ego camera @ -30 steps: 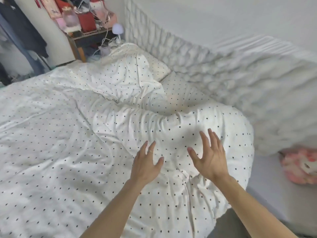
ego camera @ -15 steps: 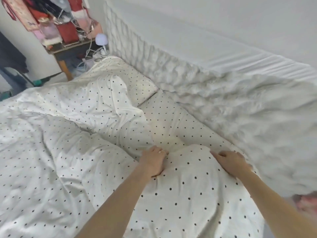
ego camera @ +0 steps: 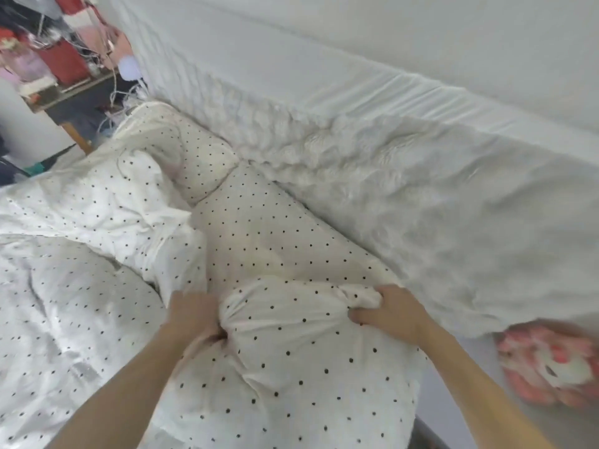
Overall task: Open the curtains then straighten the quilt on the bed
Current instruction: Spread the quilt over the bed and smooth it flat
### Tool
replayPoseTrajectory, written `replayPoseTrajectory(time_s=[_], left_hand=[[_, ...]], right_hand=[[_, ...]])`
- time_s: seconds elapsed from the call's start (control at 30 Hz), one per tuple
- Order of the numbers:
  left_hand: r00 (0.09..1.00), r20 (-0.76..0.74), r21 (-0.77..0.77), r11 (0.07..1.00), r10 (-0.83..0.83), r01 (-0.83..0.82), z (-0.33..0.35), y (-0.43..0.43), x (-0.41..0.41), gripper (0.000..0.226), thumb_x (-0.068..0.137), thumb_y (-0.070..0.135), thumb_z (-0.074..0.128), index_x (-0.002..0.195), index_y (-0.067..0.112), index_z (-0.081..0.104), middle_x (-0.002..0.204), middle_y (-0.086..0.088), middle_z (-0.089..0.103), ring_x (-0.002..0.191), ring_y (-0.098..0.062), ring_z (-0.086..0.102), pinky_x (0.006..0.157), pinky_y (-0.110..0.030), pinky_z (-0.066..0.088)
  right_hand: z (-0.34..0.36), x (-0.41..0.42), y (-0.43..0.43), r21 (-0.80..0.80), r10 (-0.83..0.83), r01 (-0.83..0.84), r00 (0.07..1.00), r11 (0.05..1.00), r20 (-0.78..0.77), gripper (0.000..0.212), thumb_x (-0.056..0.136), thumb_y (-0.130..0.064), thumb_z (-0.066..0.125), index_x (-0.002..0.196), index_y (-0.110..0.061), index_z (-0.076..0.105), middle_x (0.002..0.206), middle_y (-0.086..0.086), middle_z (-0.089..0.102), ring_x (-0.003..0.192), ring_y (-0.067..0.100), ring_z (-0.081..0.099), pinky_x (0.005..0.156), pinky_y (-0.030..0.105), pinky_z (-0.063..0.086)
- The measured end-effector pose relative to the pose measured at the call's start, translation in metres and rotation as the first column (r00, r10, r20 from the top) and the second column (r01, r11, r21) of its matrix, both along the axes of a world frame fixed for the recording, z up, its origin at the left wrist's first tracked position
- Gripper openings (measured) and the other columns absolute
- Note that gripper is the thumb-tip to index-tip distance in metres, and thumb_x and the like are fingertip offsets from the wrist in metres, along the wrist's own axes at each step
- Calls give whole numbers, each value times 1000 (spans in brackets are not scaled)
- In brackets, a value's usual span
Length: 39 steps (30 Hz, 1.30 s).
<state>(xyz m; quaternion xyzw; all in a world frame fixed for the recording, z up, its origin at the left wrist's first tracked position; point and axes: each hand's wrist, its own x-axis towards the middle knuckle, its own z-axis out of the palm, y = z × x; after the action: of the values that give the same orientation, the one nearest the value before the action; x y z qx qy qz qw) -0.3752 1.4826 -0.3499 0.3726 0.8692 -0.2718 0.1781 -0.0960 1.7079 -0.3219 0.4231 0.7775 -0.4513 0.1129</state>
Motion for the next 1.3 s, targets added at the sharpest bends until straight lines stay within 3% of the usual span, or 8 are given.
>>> replayPoseTrajectory(time_s=[0.13, 0.3, 0.47, 0.7, 0.8, 0.97, 1.13, 1.3], left_hand=[[923, -105, 665, 716, 371, -212, 108, 76, -47, 32, 72, 46, 65, 89, 19, 61, 65, 2, 57, 56, -20, 50, 56, -32, 40], [968, -87, 819, 570, 235, -64, 113, 146, -22, 55, 86, 44, 69, 133, 21, 51, 136, -13, 51, 120, -38, 49, 88, -56, 48], [983, 138, 577, 796, 123, -181, 11, 179, 66, 68, 93, 64, 36, 153, 45, 9, 165, 4, -10, 150, -27, -4, 115, -64, 9], [898, 288, 278, 869, 331, -410, -83, 156, 126, 71, 77, 84, 5, 132, 60, -33, 162, 11, -20, 149, -29, -2, 103, -74, 17], [899, 277, 349, 837, 339, -423, -91, 168, 122, 82, 83, 80, 23, 151, 45, -7, 164, 3, 2, 146, -33, 15, 103, -66, 26], [993, 47, 574, 811, 106, -114, -72, 186, 100, 43, 104, 40, 29, 118, 11, 58, 121, -7, 61, 100, -35, 61, 78, -43, 42], [880, 129, 870, 373, 457, -321, -64, 167, 63, 38, 102, 39, 27, 106, 8, 49, 111, -16, 53, 91, -43, 58, 69, -46, 39], [963, 255, 620, 750, 88, -232, -105, 153, 116, 53, 103, 37, 32, 150, 12, 35, 154, -9, 36, 141, -30, 31, 114, -49, 25]], right_hand=[[74, 12, 43, 205, -205, 267, 937, 942, -283, 24, 74, -57, 70, 73, -33, 67, 63, -10, 66, 63, 10, 62, 54, 33, 45], [38, 66, 72, 539, -505, 557, 823, 631, -260, 38, 85, -61, 51, 88, -30, 71, 83, 6, 70, 84, 36, 60, 66, 37, 45], [-66, 88, 46, 355, -377, 348, 926, 868, 15, 68, 94, -59, 46, 152, -27, 30, 162, -2, 23, 149, 24, 10, 115, 49, 21], [-153, 111, -7, 100, -492, 483, 864, 870, 104, 101, 71, -90, 38, 151, -45, -4, 165, -6, -10, 150, 24, -9, 113, 65, 7], [-174, 120, 6, -186, -712, 714, 696, 675, 94, 102, 75, -75, 61, 155, -30, 15, 160, 6, 22, 144, 31, 26, 113, 54, 28], [-161, 102, 30, -78, -646, 645, 738, 760, -194, 12, 97, -21, 53, 86, -24, 58, 91, 0, 62, 87, 24, 60, 72, 36, 48], [-136, 63, 26, 152, -505, 701, 629, 697, -591, 13, 101, -33, 44, 93, -27, 54, 104, -13, 53, 94, 10, 53, 79, 18, 43], [-192, 100, 13, -72, -209, 238, 937, 969, 278, 63, 105, -37, 28, 158, -22, -3, 165, -2, -6, 151, 23, 1, 116, 59, 17]])
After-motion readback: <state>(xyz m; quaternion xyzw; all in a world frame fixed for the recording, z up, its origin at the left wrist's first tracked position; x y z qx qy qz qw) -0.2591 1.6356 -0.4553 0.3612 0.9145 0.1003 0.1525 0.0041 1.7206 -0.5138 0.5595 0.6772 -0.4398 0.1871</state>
